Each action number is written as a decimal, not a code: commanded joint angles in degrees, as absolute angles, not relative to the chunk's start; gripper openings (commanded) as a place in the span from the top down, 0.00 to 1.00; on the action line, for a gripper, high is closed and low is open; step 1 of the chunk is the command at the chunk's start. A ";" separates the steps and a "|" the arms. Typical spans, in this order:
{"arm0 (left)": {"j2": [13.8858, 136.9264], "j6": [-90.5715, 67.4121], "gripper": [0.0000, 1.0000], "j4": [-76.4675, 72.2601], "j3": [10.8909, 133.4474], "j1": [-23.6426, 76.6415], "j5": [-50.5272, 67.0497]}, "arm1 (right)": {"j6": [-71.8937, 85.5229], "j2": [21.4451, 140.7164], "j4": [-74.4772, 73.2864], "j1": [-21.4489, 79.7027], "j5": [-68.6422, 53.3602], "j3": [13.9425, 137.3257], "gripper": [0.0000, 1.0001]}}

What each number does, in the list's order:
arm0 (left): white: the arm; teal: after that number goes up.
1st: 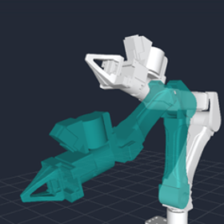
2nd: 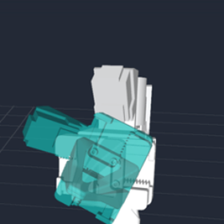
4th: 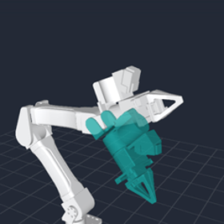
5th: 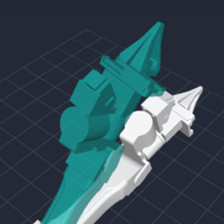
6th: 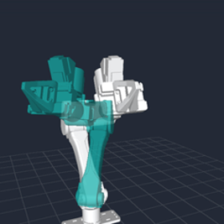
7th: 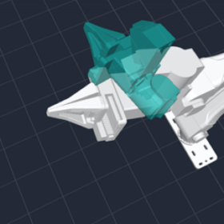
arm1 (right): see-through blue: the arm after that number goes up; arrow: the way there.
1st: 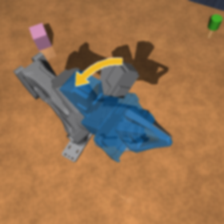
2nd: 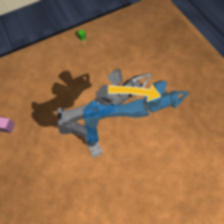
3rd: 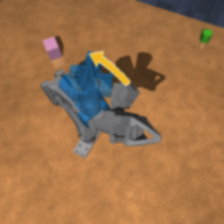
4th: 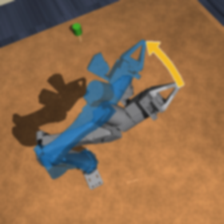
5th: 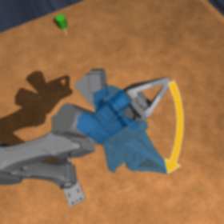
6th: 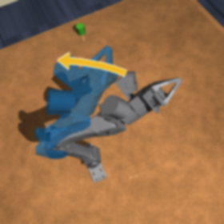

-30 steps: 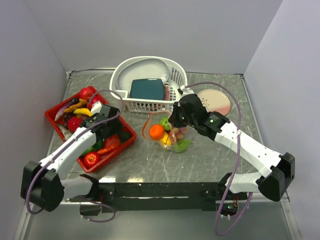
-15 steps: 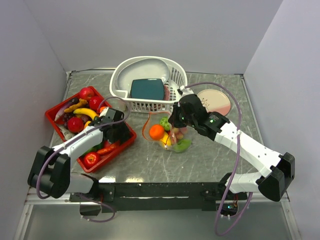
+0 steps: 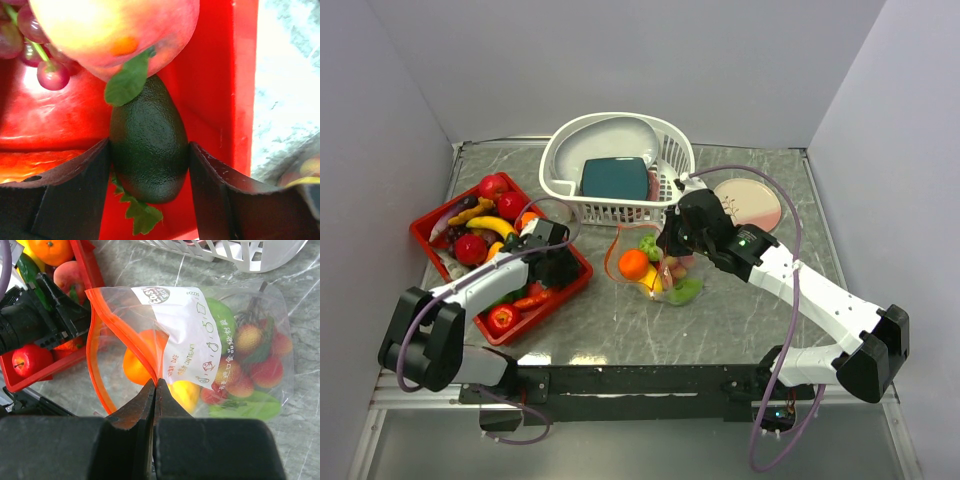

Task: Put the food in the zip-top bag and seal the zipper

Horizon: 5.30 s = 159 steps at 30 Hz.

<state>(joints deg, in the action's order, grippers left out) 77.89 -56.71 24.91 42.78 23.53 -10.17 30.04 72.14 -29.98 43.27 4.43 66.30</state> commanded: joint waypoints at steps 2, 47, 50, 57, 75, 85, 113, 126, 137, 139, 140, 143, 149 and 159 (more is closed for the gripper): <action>73.31 -53.88 0.64 30.75 47.45 23.55 -12.21 | 29.09 71.02 -28.39 43.59 4.57 66.80 0.98; 83.75 -56.34 0.72 23.90 72.33 50.44 -6.76 | 31.20 71.37 -31.64 43.59 7.38 70.84 0.99; 86.83 -56.43 0.64 25.14 74.88 50.98 -8.00 | 31.38 70.84 -31.99 43.94 7.82 70.75 0.99; 87.98 -55.64 0.15 24.35 74.36 51.59 -6.33 | 31.38 70.05 -32.17 43.86 9.14 69.96 0.98; 72.26 -57.47 0.31 36.90 70.76 50.19 -20.36 | 30.85 70.22 -30.94 43.86 8.26 69.17 0.98; 66.35 -59.85 0.28 41.92 60.30 34.29 -24.25 | 30.59 69.52 -29.97 43.86 7.38 67.94 0.99; 70.85 -58.63 0.78 36.20 52.28 26.89 -20.83 | 30.15 68.03 -29.44 43.86 6.94 65.39 0.99; 63.10 -49.22 0.90 39.38 64.77 35.41 -12.41 | 30.50 69.87 -30.06 43.77 7.56 67.59 0.98; 67.49 -50.62 0.89 27.19 67.07 44.12 -6.86 | 31.73 71.01 -31.99 43.86 8.70 70.48 0.99; 68.72 -51.41 0.89 24.01 65.92 45.61 -6.77 | 32.08 71.19 -32.34 44.03 8.61 70.84 0.99; 70.21 -52.37 0.90 23.04 65.83 45.96 -6.85 | 32.08 71.19 -32.52 44.29 8.79 71.27 0.99; 73.72 -53.17 0.90 17.94 65.65 47.19 -7.29 | 32.52 71.02 -33.48 44.74 9.84 71.89 0.99; 82.43 -54.75 0.85 17.57 67.85 48.96 -9.66 | 32.78 69.43 -34.63 44.82 11.95 71.72 0.99; 84.28 -53.88 0.69 21.62 71.54 51.15 -14.06 | 32.87 69.61 -33.75 44.74 11.25 70.93 0.99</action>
<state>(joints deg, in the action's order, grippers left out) 84.62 -53.74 20.23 67.66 50.78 -10.52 32.34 71.16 -35.44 44.49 10.48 69.10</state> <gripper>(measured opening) 0.505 0.018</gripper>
